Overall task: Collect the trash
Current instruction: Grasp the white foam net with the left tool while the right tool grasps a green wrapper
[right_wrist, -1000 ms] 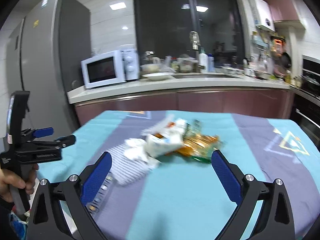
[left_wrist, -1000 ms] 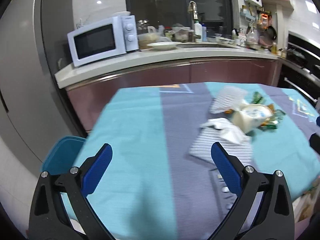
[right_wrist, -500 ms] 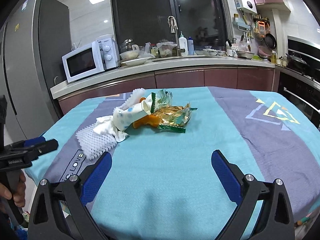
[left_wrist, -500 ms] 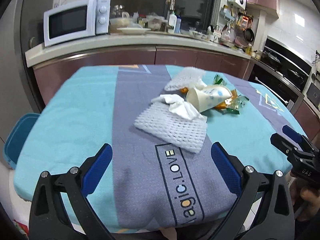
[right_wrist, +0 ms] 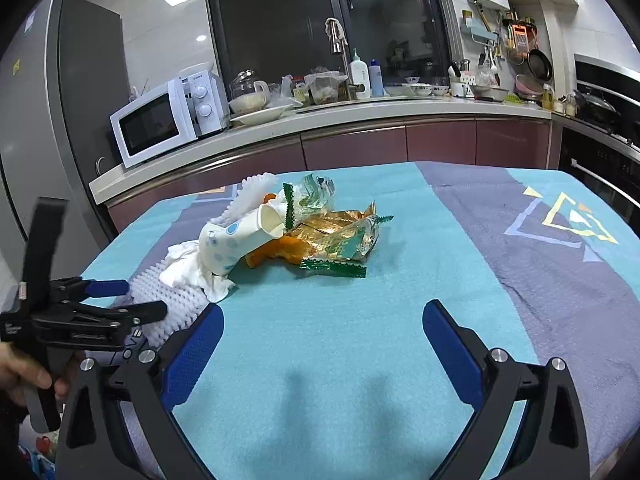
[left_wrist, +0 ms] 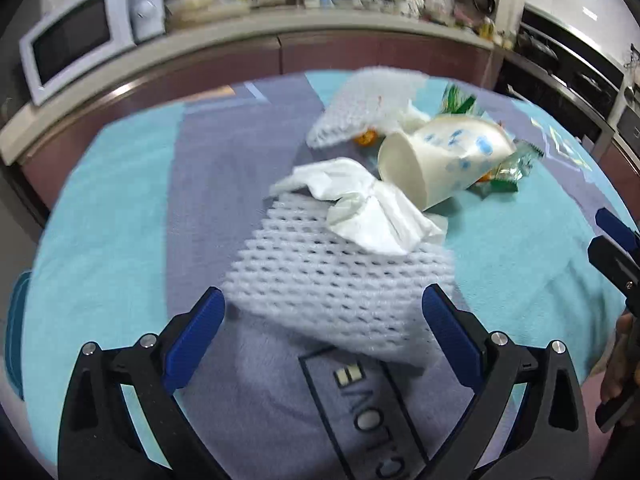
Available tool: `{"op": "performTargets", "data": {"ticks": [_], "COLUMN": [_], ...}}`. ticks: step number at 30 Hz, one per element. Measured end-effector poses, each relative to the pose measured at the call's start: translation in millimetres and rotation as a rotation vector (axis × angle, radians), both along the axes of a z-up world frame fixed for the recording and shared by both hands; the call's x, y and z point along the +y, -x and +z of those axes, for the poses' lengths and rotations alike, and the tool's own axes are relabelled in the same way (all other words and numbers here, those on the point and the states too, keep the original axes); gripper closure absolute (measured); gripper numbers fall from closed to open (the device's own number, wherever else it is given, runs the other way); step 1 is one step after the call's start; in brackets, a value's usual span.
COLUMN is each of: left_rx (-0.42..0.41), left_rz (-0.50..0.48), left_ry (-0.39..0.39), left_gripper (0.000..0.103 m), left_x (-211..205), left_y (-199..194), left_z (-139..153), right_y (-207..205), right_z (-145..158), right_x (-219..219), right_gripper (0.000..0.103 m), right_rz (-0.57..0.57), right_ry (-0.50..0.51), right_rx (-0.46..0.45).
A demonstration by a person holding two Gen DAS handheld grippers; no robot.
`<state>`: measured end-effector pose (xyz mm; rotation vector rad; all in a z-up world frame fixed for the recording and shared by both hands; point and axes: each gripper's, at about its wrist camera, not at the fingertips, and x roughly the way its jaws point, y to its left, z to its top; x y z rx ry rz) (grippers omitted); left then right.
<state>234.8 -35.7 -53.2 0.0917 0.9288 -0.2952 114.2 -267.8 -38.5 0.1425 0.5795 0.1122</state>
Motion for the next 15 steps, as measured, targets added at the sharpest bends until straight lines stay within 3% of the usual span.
{"op": "performTargets", "data": {"ticks": [5,10,15], "left_rx": [0.033,0.011,-0.003], "left_rz": [-0.012,-0.017,-0.064], "left_ry": [0.015,0.023,0.069], "left_gripper": [0.005,0.008,0.052], "left_x": [-1.2,-1.4,-4.6], "left_y": [-15.4,-11.3,2.1], "left_z": [-6.8,-9.2,-3.7], "right_y": [-18.2,-33.4,-42.7], "right_z": [0.0,3.0,2.2], "right_x": [-3.5,-7.1,-4.7], "right_gripper": [0.007,0.007,0.007], "right_rz": [0.003,0.004,0.018], "right_ry": [-0.01,-0.021,-0.018], "right_rx": [0.011,0.012,0.019]}}
